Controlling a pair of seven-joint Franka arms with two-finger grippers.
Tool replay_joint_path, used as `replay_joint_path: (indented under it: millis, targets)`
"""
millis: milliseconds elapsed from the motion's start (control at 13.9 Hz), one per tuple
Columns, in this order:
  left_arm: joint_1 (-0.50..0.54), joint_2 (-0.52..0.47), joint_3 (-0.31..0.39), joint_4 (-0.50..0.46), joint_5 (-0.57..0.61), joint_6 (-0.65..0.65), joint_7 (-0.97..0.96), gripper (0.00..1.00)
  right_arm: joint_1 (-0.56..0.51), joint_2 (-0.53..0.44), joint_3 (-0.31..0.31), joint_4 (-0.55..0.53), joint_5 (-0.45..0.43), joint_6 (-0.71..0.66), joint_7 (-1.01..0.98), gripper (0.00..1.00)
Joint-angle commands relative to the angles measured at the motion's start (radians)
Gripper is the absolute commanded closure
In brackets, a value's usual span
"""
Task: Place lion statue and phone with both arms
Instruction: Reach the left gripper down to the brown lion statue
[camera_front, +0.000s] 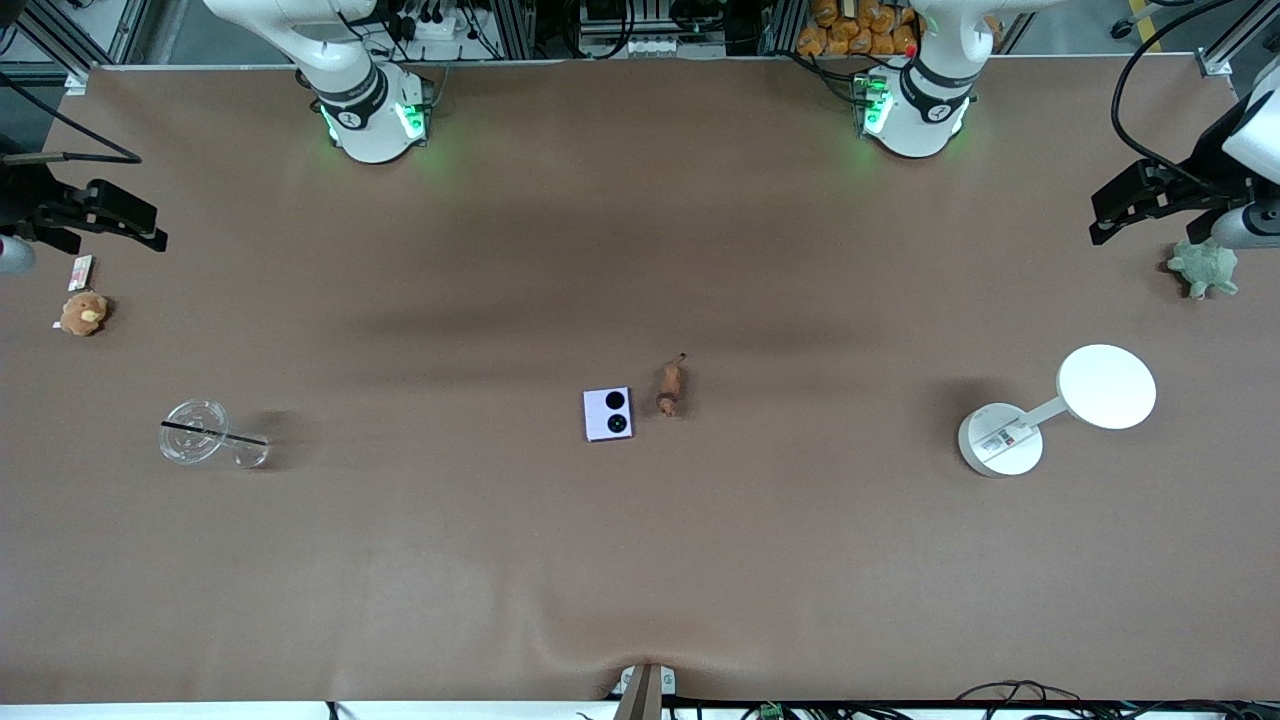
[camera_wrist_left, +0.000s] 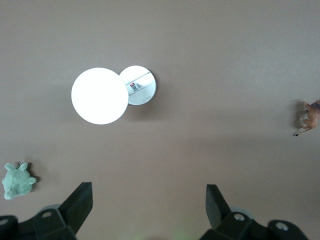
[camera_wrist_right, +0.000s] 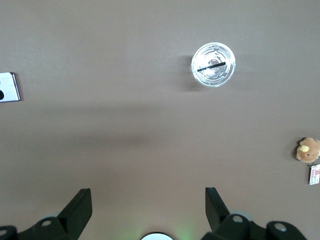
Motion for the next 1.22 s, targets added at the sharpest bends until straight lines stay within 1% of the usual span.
replay_joint_path:
  millis: [0,144,359,431,503,647,790,1006,1150]
  targets:
    - [0.004,0.040,-0.042,0.027,-0.017,-0.005,-0.024,0.00,0.009,0.003,-0.002,0.003,-0.007,-0.001,0.010,0.00]
    - [0.001,0.074,-0.077,0.027,-0.014,0.018,-0.093,0.00,0.011,0.003,-0.002,0.001,-0.007,-0.001,0.010,0.00]
    - [-0.004,0.154,-0.168,0.030,-0.014,0.075,-0.214,0.00,0.017,0.004,-0.002,0.003,-0.006,0.001,0.010,0.00]
    - [-0.010,0.180,-0.188,0.028,-0.013,0.101,-0.255,0.00,0.018,0.004,-0.002,0.001,-0.006,0.001,0.010,0.00]
    - [-0.024,0.209,-0.195,0.028,-0.008,0.128,-0.291,0.00,0.020,0.004,-0.002,0.001,-0.006,0.001,0.010,0.00]
    - [-0.096,0.270,-0.194,0.039,-0.008,0.181,-0.402,0.00,0.023,0.012,-0.002,0.000,-0.004,0.001,0.010,0.00]
    - [-0.169,0.351,-0.191,0.077,0.001,0.222,-0.531,0.00,0.034,0.015,-0.002,0.000,-0.004,0.001,0.011,0.00]
    - [-0.275,0.489,-0.191,0.122,0.070,0.341,-0.640,0.00,0.047,0.026,-0.002,-0.003,-0.003,0.001,0.014,0.00]
    - [-0.341,0.562,-0.182,0.139,0.104,0.435,-0.726,0.00,0.051,0.036,-0.002,-0.002,0.023,0.004,0.014,0.00]
